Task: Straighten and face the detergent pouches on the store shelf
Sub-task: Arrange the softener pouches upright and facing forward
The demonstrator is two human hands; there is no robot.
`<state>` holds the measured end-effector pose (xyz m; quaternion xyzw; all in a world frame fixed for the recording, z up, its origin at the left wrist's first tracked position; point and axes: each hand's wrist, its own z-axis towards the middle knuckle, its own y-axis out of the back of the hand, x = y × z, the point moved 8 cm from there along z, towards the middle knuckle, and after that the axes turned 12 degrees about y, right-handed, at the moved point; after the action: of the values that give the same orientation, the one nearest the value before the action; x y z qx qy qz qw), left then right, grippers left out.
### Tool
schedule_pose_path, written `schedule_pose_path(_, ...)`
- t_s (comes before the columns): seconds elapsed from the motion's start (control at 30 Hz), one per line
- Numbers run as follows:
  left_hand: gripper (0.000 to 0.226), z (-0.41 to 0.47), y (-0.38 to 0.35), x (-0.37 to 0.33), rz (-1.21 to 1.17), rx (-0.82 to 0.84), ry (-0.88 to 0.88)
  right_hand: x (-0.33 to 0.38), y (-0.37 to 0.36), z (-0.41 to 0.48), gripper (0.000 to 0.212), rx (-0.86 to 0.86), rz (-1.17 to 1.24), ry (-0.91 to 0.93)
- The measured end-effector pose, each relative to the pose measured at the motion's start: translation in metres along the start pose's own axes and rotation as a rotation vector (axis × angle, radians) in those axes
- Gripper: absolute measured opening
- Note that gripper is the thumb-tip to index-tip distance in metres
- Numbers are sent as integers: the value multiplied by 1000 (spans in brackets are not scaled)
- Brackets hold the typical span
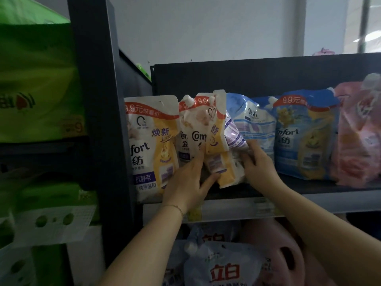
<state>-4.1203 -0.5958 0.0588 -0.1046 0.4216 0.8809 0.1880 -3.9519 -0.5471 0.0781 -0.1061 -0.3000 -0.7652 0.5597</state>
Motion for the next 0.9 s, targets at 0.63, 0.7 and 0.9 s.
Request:
schedule_pose_path(0.63,84,-2,4,-6,12,-25,-25,5,-5,-20,86,145,158,-148)
schedule_pose_path(0.7,83,-2,4,-7,4,-15,-30,8,-8,-19,102,133,139,-185)
schedule_pose_path(0.9,91,-2,0,-2,53,-12,26,15,-14,-21,104,-16,-18,-236)
